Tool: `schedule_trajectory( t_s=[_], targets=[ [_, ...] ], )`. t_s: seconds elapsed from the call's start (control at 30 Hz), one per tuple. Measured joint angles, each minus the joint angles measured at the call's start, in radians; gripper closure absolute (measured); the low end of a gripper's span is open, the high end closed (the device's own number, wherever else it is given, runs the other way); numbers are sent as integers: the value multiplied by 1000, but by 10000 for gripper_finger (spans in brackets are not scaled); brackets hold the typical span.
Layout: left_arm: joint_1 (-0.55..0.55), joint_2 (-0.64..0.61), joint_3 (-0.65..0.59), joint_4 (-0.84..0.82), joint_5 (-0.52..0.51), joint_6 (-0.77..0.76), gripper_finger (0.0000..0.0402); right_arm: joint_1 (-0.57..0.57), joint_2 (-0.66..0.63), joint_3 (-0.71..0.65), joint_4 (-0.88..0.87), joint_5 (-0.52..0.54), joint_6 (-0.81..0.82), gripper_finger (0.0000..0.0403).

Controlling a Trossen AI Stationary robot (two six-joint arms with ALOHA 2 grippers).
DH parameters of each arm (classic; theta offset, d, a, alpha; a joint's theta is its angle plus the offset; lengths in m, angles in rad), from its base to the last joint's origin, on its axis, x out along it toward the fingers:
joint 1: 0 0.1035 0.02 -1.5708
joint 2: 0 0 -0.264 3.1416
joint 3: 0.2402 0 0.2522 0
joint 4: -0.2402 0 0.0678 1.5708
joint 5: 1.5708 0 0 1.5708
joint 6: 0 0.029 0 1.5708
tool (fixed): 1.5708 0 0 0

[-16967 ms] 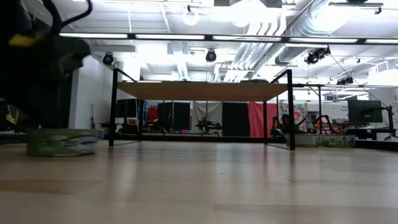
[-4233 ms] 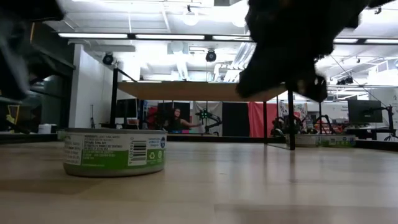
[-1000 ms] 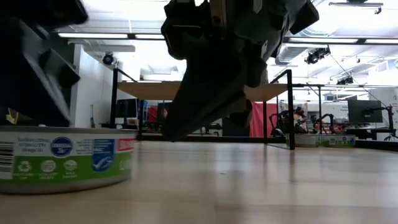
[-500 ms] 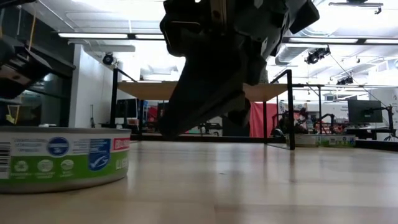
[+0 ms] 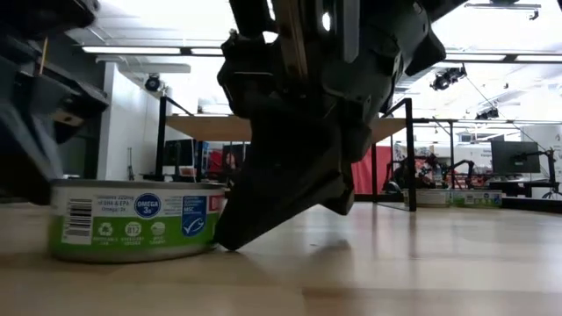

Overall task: Stack canned seafood by type on shelf
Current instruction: Put the light green tuna can on the shelf

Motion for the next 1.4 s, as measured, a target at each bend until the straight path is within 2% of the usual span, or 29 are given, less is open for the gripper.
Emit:
schedule_trajectory(
  t_s=[0.3, 0.57, 1.13, 1.4],
  targets=[
    [46, 0, -2, -24, 58, 90, 401, 3, -9, 92, -28, -73, -49, 403],
    [46, 1, -4, -29, 59, 112, 401, 2, -12, 168, -53, -70, -126, 403],
    [77, 1, -3, -36, 45, 128, 401, -19, -12, 170, -52, -60, -186, 403],
    [72, 1, -2, -90, 86, 74, 401, -42, -12, 170, -55, -48, -188, 403]
  ],
)
